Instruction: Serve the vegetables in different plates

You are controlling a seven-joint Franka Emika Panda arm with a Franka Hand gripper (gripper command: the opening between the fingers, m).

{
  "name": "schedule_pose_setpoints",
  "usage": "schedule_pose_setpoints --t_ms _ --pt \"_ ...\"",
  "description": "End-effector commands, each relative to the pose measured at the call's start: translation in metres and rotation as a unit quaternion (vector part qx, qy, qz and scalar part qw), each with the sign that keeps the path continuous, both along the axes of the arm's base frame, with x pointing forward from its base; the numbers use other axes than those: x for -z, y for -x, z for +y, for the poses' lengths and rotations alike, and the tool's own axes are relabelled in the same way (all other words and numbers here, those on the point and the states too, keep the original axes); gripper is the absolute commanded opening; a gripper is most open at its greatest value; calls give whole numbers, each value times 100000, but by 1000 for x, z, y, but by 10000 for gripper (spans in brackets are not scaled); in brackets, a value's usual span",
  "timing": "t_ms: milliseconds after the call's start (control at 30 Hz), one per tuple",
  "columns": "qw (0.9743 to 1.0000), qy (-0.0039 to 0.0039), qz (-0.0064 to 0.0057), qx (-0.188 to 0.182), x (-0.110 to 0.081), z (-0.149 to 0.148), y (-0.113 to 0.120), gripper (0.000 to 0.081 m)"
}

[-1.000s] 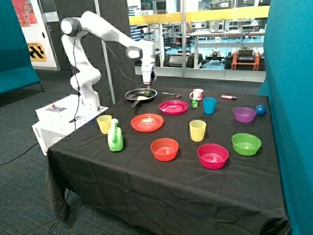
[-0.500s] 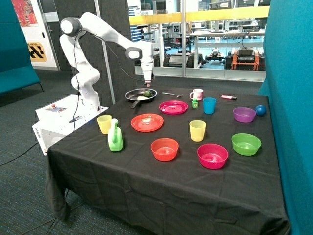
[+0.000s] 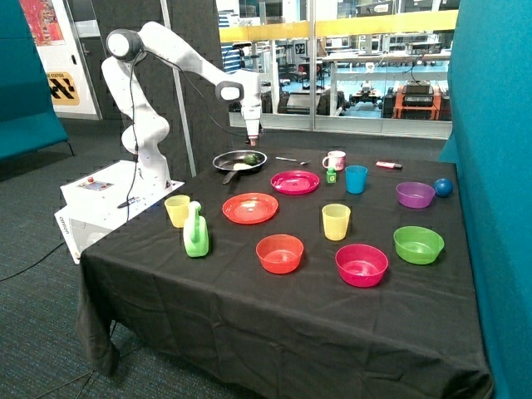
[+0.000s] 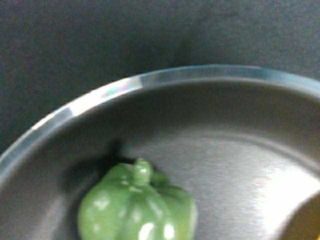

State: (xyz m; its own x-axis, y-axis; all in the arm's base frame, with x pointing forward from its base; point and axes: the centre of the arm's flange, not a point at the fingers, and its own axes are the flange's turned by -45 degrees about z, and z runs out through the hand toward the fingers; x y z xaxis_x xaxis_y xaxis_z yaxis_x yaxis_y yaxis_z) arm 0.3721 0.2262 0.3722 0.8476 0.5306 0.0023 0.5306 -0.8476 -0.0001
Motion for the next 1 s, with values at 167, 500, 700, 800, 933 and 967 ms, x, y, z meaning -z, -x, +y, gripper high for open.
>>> schedule_pose_setpoints --t_ms 167,500,700,800,933,967 --pt "99989 67 96 -1479 17 18 21 808" --pt "99993 67 97 -1196 28 14 32 808" --pt "99991 67 96 -1336 33 15 32 778" --pt "99986 67 96 -1694 37 16 34 756" --pt "99983 67 96 -1863 42 17 35 731" --pt "99980 67 96 -2019 43 17 35 726"
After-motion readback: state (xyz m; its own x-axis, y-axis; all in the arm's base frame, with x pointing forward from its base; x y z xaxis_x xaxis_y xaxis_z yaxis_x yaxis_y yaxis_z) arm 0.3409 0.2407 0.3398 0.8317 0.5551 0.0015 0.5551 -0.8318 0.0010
